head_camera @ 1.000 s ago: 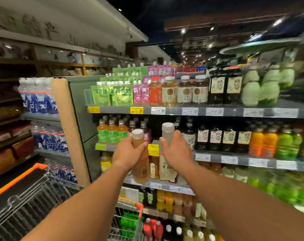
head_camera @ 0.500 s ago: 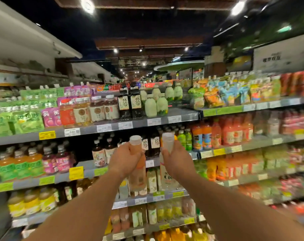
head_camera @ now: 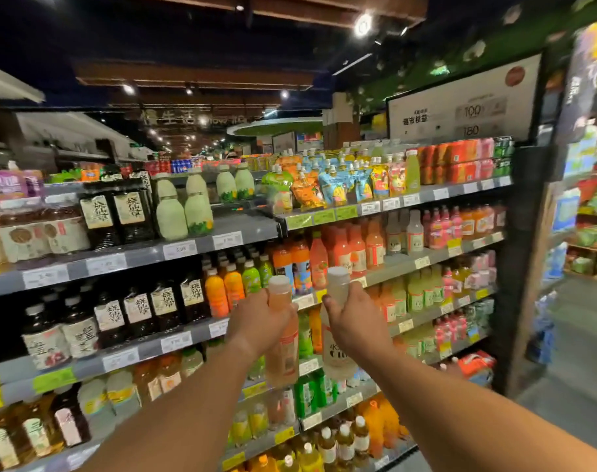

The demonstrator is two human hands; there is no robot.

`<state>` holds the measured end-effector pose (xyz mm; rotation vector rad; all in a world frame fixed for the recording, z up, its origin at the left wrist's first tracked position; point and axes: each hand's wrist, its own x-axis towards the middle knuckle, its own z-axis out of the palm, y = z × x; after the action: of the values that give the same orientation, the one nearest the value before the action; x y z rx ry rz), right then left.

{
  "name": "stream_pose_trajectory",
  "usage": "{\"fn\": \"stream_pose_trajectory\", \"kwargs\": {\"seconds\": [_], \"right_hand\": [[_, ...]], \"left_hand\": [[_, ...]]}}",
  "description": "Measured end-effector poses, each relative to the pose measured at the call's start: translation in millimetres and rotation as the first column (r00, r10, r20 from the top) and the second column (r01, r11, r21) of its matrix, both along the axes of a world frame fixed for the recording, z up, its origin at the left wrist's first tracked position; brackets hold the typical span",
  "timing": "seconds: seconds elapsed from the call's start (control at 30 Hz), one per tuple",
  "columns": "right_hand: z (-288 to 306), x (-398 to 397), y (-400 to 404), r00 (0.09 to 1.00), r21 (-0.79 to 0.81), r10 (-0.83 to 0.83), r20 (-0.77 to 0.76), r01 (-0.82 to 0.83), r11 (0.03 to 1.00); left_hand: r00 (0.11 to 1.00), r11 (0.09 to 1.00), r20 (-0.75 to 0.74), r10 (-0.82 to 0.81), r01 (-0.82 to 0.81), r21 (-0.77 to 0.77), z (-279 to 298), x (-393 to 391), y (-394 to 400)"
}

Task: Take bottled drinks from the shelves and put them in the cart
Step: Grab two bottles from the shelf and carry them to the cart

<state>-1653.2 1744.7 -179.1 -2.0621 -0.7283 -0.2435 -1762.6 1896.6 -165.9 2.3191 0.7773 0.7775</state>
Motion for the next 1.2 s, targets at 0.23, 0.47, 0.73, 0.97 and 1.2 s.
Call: {"fn": "stream_pose_trajectory", "kwargs": {"seconds": [0.23, 0.47, 0.73, 0.97, 1.2], "right_hand": [[-6, 79, -62, 0.972, -0.051, -0.234, -0.006, 0.233, 0.971], [-12, 175, -128, 0.934, -0.027, -0.356, -0.018, 0.356, 0.934], [-11, 319, -148, 0.95, -0.057, -0.312, 0.029, 0.313, 0.948], [-8, 423, -130, 0.988, -0.082, -0.146, -0.051, 0.141, 0.987], [-19, 502, -104, 0.993, -0.122, -0.113, -0.037, 0.107, 0.987]], "left_hand": [[0.987, 0.986, -0.018, -0.162, 0.163, 0.046, -9, 120, -38], [0.951, 0.941, -0.043, -0.306, 0.309, 0.139, -10, 229, -101], [0.965, 0.956, -0.033, -0.261, 0.263, 0.131, -1, 359, -133], [0.994, 0.991, 0.01, -0.107, 0.105, 0.086, 11, 439, -123], [0.998, 0.997, 0.049, -0.045, 0.042, 0.061, -5, 519, -99]]}}
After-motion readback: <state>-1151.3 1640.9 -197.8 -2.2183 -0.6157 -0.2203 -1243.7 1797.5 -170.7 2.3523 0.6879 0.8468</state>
